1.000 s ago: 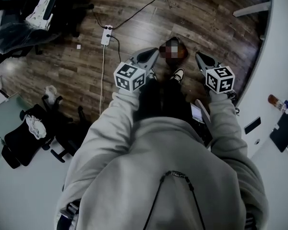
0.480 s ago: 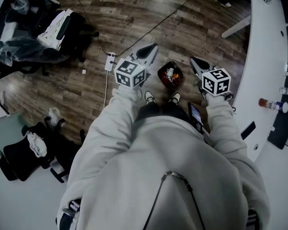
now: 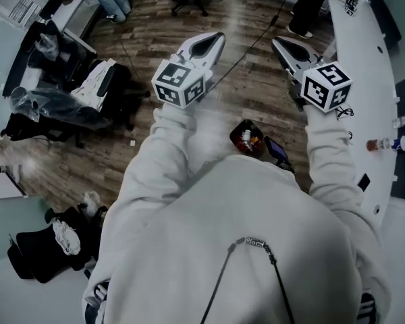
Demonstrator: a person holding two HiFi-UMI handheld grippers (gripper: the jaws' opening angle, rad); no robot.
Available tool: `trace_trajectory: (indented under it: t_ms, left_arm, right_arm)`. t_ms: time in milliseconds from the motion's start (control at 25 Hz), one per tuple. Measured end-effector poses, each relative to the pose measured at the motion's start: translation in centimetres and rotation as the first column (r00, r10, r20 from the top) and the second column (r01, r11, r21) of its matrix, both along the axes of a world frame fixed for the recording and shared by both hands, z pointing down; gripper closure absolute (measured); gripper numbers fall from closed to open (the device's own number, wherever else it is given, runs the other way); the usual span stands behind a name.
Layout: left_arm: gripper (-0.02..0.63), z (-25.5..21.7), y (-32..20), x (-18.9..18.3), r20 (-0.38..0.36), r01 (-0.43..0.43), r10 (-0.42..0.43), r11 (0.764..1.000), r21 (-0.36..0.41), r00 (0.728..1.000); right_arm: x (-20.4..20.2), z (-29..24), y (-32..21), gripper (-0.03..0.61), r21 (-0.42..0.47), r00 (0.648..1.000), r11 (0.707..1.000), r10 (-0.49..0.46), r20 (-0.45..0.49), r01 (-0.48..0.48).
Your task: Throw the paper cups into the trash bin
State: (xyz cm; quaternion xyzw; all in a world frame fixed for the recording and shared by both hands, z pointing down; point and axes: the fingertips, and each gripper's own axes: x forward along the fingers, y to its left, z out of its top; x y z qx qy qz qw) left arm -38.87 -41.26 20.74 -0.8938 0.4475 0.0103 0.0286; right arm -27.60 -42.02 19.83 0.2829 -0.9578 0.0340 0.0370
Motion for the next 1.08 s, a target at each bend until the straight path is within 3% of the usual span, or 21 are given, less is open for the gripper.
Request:
trace_trajectory:
  t_ms: [200,440,680,1080]
  left_arm:
    - [0.611,-0.7,0.5,0.9,0.000,-0.025,0.025,0.999,0.031,1.000]
    - [0.611,1.8,0.6,2.8,0.012,-0.061,0.061,0.998,-0.016,0.998]
    - [0.611,1.8,0.5,5.9,0.038,-0.126,0.126,0.992,0.000,0.991]
    - [0.611,0.7,-0.3,4.8,0.044,-0.113,0.112,0.994,0.006,0.993]
  right_arm:
    - [1.6,-1.8,0.0,0.560,0.087,0.999,0.995,0.041,-0.020,-0.039]
    - [4.6,-0.4,0.6,0.560,0.028,0.996,0.997,0.076,0.038,-0.077]
    - [6.3,1.0,0.4,0.560,-0.005,0.993,0.995,0.099,0.058,-0.099]
    - [5.5,1.1,0.6,0.560,-0.009,0.995,0.996,0.094,0.029,-0.094]
